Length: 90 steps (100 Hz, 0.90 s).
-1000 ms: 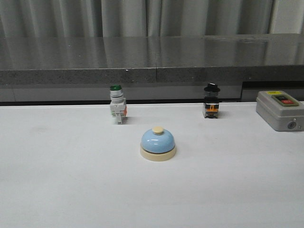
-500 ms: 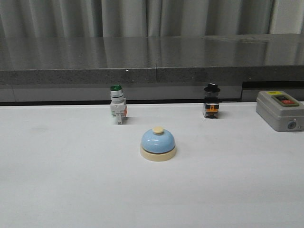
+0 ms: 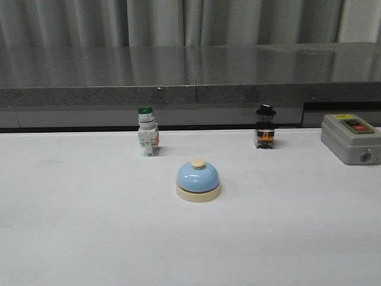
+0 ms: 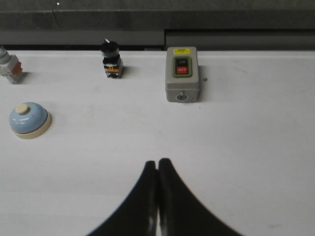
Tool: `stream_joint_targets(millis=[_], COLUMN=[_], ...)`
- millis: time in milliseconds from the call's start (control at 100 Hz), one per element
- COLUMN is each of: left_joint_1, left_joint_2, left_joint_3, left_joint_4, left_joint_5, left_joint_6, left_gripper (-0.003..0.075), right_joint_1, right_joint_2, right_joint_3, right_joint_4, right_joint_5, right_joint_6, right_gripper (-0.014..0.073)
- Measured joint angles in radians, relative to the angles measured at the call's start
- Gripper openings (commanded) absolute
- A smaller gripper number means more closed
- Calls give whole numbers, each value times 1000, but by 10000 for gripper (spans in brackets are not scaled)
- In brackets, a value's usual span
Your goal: Place and press bell with both arms
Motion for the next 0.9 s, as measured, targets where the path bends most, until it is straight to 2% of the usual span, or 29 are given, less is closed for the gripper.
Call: stream_joint_targets(millis=[180,330,450,640,900], left_joint_1=[0,0,0,0,0], left_joint_2=[0,0,0,0,0], left_joint_3=[0,0,0,0,0], left_joint_4=[0,0,0,0,0], left_joint_5=[0,-2,-2,-2,-2], left_joint_6=[0,0,0,0,0], left_gripper=[-20,-20,-20,-20,-20], right_joint_1=[0,0,0,0,0], right_joint_2=[-199,-224,-224,-224,-224], right_joint_3=[86,146,206,340,494], right_joint_4=[1,-18,-58,-102,-120], right_joint_5=[-33,-124,-250,-565,-701], right_joint_6=[0,0,2,6,30], right_gripper=[-60,-60,-60,-60,-60])
